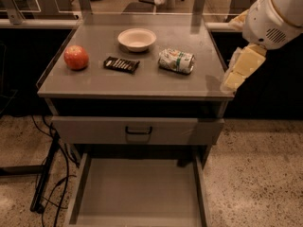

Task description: Place 7up can into middle drawer

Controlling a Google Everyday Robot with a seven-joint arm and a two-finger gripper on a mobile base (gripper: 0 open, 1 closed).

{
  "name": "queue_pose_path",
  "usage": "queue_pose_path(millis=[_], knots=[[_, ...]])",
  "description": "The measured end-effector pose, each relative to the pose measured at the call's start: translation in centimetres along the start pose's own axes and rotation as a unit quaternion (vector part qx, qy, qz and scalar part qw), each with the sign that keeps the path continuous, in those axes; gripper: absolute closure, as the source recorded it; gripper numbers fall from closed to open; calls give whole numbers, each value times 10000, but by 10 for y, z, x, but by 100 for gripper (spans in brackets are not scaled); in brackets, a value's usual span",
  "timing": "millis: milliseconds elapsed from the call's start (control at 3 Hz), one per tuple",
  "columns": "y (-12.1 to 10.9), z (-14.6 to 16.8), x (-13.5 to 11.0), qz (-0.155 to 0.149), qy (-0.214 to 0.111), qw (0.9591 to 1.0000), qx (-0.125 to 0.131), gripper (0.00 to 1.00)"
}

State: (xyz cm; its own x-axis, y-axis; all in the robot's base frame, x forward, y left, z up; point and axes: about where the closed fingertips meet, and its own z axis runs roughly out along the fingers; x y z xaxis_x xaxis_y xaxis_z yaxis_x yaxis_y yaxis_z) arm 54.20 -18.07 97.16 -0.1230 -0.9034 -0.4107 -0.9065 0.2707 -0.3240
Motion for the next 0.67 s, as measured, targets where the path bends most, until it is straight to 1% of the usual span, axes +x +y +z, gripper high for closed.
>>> queue_pose_path(millis=[333,667], knots=[[-44,32,-7,-168,-61,9996,198,0],[-69,55,-14,-194,-205,9992,290,0]])
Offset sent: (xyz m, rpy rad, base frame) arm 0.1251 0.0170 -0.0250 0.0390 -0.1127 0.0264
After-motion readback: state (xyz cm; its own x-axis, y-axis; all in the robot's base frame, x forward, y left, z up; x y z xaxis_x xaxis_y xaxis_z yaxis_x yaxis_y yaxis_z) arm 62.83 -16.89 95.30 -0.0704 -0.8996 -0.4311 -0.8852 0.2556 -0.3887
